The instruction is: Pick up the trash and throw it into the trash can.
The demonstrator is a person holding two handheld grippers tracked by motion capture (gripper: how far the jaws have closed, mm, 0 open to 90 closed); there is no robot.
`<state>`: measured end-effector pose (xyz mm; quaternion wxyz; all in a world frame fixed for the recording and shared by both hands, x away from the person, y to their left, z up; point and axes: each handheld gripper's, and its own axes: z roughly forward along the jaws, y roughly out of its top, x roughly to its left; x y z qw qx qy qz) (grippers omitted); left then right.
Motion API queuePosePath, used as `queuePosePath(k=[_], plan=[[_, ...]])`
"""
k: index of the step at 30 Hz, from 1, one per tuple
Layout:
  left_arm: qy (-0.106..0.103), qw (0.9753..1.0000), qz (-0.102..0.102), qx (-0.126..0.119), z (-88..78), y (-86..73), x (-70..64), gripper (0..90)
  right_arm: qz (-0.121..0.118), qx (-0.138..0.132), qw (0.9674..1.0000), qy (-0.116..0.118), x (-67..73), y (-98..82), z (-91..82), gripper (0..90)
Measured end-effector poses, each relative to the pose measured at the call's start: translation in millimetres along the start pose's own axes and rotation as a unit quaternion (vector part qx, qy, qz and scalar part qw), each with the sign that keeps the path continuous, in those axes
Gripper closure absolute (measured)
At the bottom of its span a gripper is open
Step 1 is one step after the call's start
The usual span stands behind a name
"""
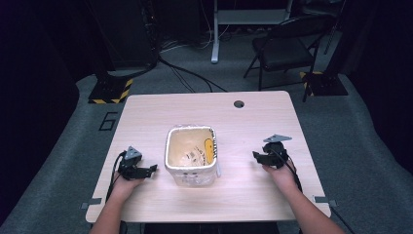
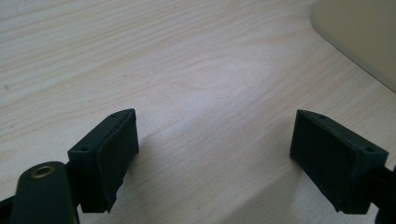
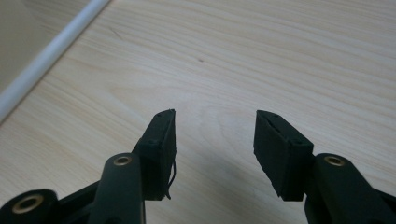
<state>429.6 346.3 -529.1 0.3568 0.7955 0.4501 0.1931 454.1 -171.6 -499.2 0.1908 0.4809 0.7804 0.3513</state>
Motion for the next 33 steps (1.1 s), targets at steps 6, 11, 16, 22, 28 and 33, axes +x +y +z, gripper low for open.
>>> queuePosePath(k=[6,11,16,22,28,33], plan=[[0.000,1.0000,-0.001,0.001,-0.1,0.1,0.2,15.1,0.006,-0.008,0.9997,0.020,10.5,6.4,0.7,48.7],[0.000,1.0000,-0.001,0.001,-0.1,0.1,0.2,15.1,0.004,-0.014,0.9994,0.032,20.1,13.5,2.8,48.6],[0.000,1.0000,-0.001,0.001,-0.1,0.1,0.2,15.1,0.001,-0.015,0.9991,0.040,28.2,18.6,7.0,48.5],[0.000,1.0000,-0.001,0.001,-0.1,0.1,0.2,15.1,-0.006,-0.014,0.9987,0.050,40.2,24.0,13.3,48.4],[0.001,1.0000,-0.001,0.002,-0.2,0.2,0.8,15.1,-0.007,-0.015,0.9981,0.059,51.4,27.8,20.6,47.3],[0.002,1.0000,0.000,0.001,0.0,0.3,1.3,15.1,-0.015,-0.012,0.9976,0.066,60.2,28.8,27.2,47.1]])
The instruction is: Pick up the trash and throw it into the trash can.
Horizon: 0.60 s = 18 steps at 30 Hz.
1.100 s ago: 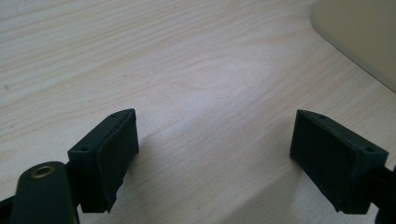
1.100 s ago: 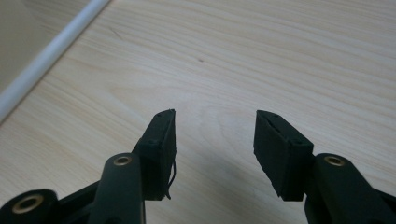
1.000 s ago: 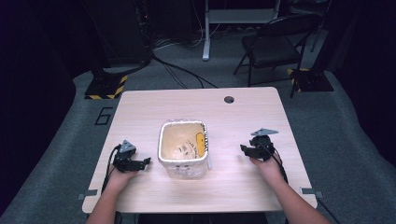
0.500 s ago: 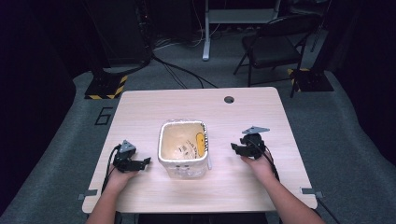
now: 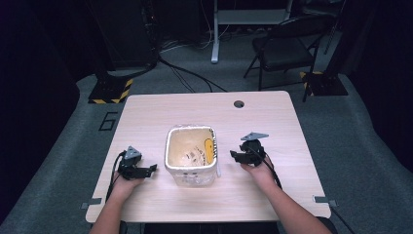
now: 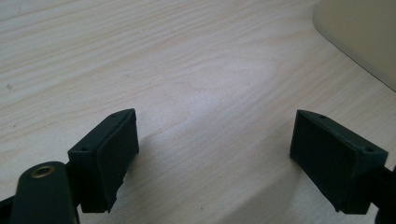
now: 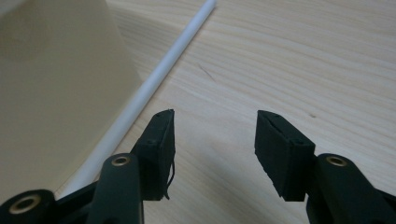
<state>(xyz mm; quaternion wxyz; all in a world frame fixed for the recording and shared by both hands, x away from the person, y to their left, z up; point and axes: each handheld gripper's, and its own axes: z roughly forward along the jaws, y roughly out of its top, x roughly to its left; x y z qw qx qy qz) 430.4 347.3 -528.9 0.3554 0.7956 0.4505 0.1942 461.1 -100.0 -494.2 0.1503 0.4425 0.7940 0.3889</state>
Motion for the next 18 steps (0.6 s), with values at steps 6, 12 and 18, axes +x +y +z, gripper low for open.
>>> queuePosePath(k=[6,12,18], plan=[[0.000,1.0000,-0.001,0.000,0.1,0.0,-0.1,15.1,0.003,0.002,1.0000,0.009,8.3,2.2,8.2,47.2],[0.000,1.0000,0.000,0.000,0.0,0.0,0.1,15.1,0.000,0.004,0.9999,0.014,15.1,3.3,18.5,47.2],[0.000,1.0000,0.000,-0.001,0.2,-0.1,0.1,15.1,-0.002,0.008,0.9998,0.021,22.3,4.5,27.0,47.2]])
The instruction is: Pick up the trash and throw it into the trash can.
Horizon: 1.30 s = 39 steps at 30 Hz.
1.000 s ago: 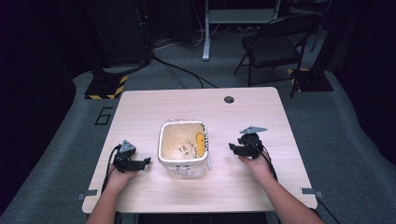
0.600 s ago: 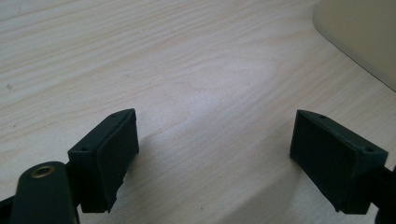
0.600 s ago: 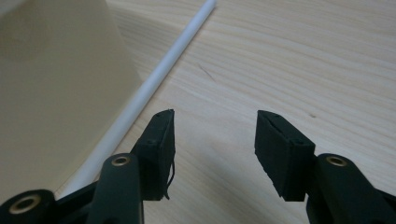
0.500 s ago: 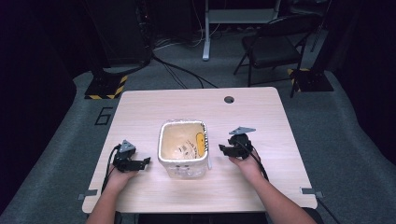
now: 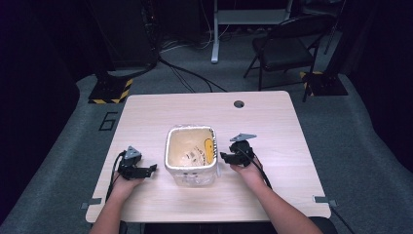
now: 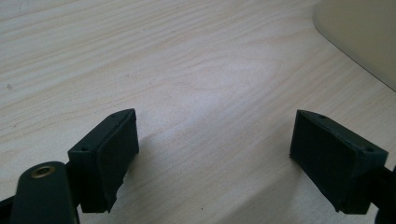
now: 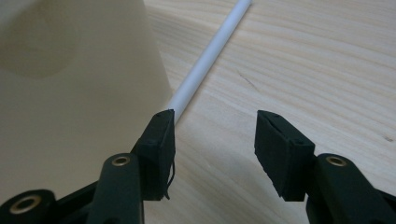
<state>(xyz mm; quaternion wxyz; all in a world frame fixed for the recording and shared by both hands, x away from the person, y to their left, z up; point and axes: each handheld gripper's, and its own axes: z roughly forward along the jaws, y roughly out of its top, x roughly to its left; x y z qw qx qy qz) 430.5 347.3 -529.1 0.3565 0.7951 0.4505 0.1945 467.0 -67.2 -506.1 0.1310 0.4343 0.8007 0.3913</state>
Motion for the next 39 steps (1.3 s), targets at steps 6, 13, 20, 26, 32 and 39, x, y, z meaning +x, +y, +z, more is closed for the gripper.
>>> queuePosePath(k=[6,13,20,26,32,39], plan=[[0.000,1.0000,0.000,0.001,-0.1,0.0,0.0,15.1,-0.004,0.005,1.0000,0.004,6.5,0.6,8.4,47.2],[-0.001,1.0000,0.000,-0.001,0.1,-0.1,0.1,15.1,-0.011,0.007,0.9999,0.004,12.0,6.0,16.1,47.3],[-0.001,1.0000,0.001,0.000,0.0,-0.1,0.3,15.1,-0.008,0.014,0.9999,0.001,12.7,7.2,21.9,46.9],[-0.001,1.0000,0.001,0.000,0.0,-0.1,0.3,15.1,-0.002,0.012,0.9999,-0.003,12.1,8.4,25.0,47.4],[-0.001,1.0000,0.001,0.000,-0.1,-0.1,0.3,15.1,0.007,0.010,0.9999,0.003,9.3,9.3,25.5,47.1],[-0.001,1.0000,0.001,0.000,0.0,0.0,0.4,15.1,0.006,0.017,0.9998,0.003,15.0,9.7,25.7,46.3]])
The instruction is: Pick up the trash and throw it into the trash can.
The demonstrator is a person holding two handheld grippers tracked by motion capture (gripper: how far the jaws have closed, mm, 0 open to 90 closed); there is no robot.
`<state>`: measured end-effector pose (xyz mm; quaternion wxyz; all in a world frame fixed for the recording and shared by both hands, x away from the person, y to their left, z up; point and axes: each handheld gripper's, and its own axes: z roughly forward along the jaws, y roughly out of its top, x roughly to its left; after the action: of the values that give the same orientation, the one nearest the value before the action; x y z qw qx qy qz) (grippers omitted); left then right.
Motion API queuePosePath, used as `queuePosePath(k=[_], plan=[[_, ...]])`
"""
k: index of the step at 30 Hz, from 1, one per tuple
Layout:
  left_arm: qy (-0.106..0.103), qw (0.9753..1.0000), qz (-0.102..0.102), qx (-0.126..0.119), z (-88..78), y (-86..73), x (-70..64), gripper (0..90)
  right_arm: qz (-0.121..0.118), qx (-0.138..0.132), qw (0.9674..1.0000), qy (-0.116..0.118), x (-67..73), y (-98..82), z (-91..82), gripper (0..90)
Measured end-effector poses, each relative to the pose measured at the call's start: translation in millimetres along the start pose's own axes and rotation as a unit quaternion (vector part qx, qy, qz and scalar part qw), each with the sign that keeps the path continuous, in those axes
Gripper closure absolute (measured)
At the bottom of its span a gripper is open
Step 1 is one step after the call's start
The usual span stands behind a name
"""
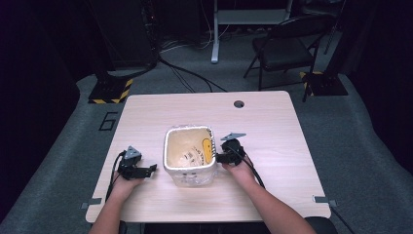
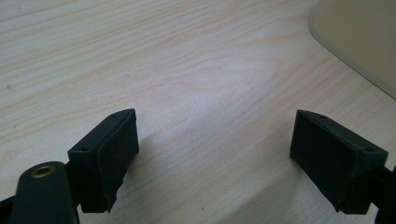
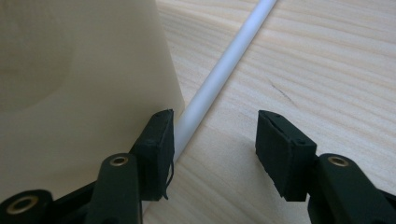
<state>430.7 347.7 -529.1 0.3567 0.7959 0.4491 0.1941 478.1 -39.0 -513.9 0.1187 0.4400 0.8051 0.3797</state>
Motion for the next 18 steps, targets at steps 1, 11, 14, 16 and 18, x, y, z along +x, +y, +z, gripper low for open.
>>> queuePosePath(k=[1,11,14,16,18], plan=[[0.000,1.0000,0.000,0.000,-0.1,0.1,-0.1,15.1,-0.006,-0.003,1.0000,0.000,0.3,0.2,0.7,46.3],[0.000,1.0000,-0.001,0.000,0.0,0.0,-0.1,15.1,-0.012,0.009,0.9999,0.003,11.6,1.0,6.4,43.9],[0.000,1.0000,-0.001,0.000,0.0,0.0,-0.1,15.1,-0.024,0.008,0.9997,-0.003,11.7,0.6,8.4,44.3],[0.000,1.0000,-0.001,0.000,0.0,0.0,-0.1,15.1,-0.024,0.007,0.9997,-0.007,11.6,0.7,8.7,47.0],[0.000,1.0000,-0.001,0.000,0.0,0.0,-0.1,15.1,-0.021,0.006,0.9997,-0.012,11.4,0.9,8.7,51.4]])
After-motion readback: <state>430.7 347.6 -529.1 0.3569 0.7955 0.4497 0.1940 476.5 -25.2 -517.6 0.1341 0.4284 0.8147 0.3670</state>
